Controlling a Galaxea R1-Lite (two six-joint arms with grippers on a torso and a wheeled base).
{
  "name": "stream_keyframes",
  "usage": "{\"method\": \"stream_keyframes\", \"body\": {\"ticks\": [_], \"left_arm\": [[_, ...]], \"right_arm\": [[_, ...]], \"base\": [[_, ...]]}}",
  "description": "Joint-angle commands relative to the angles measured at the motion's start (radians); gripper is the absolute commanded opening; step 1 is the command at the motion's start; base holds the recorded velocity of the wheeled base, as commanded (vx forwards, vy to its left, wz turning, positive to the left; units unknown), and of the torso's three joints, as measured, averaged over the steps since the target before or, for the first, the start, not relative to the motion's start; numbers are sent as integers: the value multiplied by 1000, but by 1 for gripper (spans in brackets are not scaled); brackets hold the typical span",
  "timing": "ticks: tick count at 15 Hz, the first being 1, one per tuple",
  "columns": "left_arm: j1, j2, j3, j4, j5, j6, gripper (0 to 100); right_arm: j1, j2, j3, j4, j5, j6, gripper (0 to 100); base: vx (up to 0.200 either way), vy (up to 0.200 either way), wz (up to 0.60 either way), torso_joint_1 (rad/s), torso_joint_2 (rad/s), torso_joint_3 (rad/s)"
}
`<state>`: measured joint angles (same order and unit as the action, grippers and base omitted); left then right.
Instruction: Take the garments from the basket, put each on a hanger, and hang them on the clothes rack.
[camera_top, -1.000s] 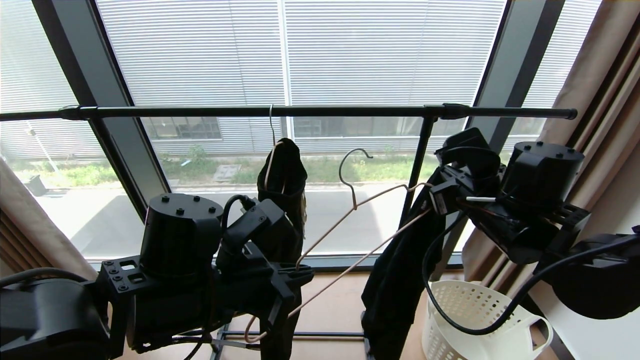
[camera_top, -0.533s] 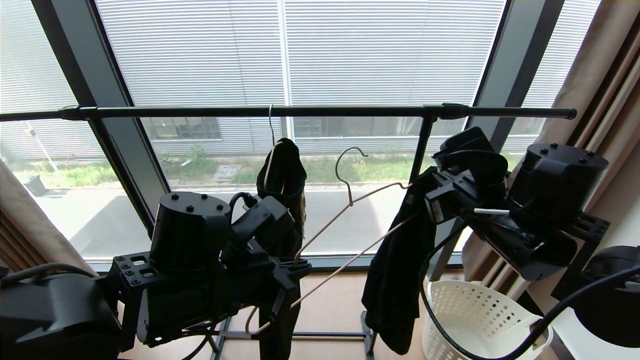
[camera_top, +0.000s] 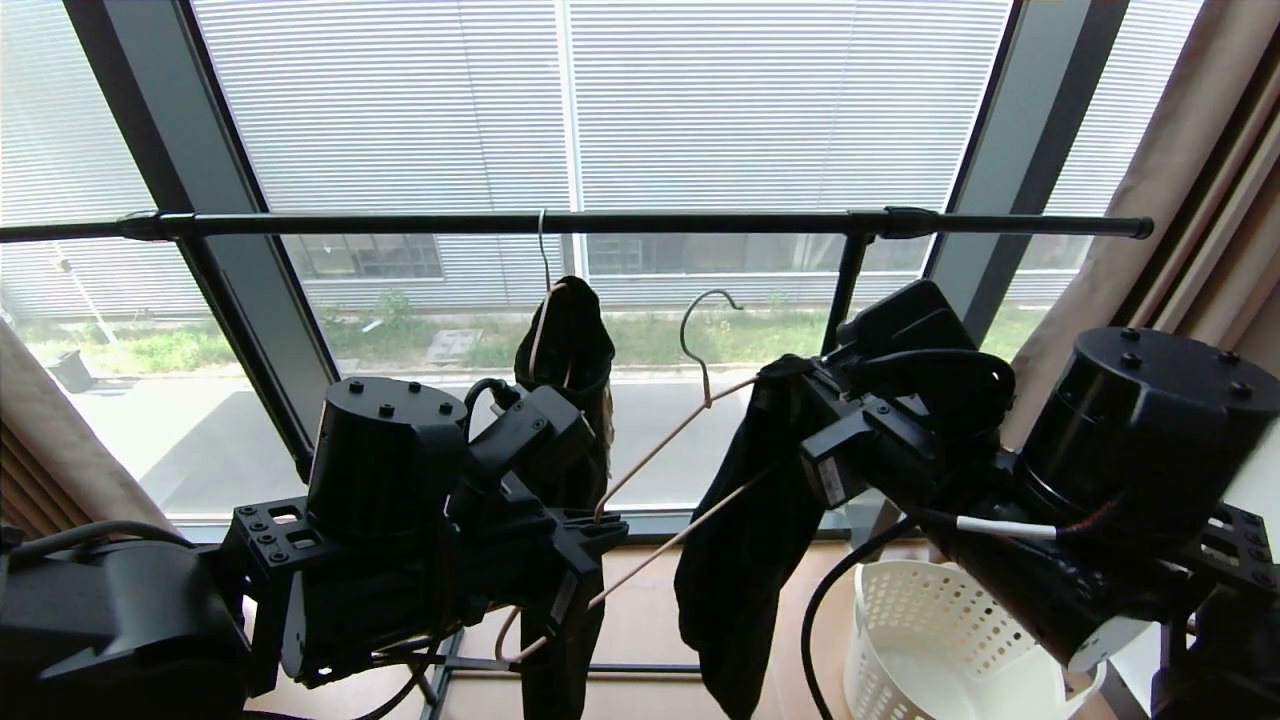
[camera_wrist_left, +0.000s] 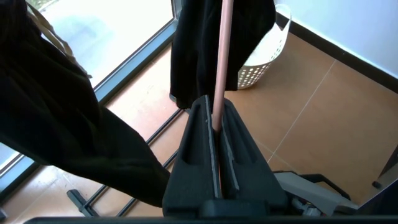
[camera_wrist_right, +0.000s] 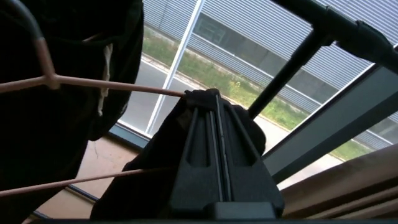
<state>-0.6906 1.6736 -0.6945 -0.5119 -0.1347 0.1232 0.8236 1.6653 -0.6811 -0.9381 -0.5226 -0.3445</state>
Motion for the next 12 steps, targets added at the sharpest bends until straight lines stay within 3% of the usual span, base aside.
{"method": "stream_keyframes", "body": {"ticks": [1, 4, 7, 9, 10, 12], "left_arm": [[0, 1, 0, 0, 0, 0, 0], [0, 1, -2, 0, 0, 1, 0], [0, -3, 3, -11, -2, 1, 0], [0, -3, 29, -80, -3, 1, 0], [0, -3, 32, -86, -3, 1, 0], [0, -3, 59, -131, -3, 1, 0]], "right_arm": [[89, 4, 0, -18, -31, 18, 0], [135, 16, -5, -30, -70, 33, 0], [126, 7, -15, -30, -71, 35, 0], [91, 2, -17, -31, -70, 36, 0], [88, 1, -17, -33, -70, 36, 100], [57, -19, -17, -48, -68, 32, 100]], "base": [[0, 0, 0, 0, 0, 0], [0, 0, 0, 0, 0, 0], [0, 0, 0, 0, 0, 0], [0, 0, 0, 0, 0, 0], [0, 0, 0, 0, 0, 0], [0, 0, 0, 0, 0, 0]]}}
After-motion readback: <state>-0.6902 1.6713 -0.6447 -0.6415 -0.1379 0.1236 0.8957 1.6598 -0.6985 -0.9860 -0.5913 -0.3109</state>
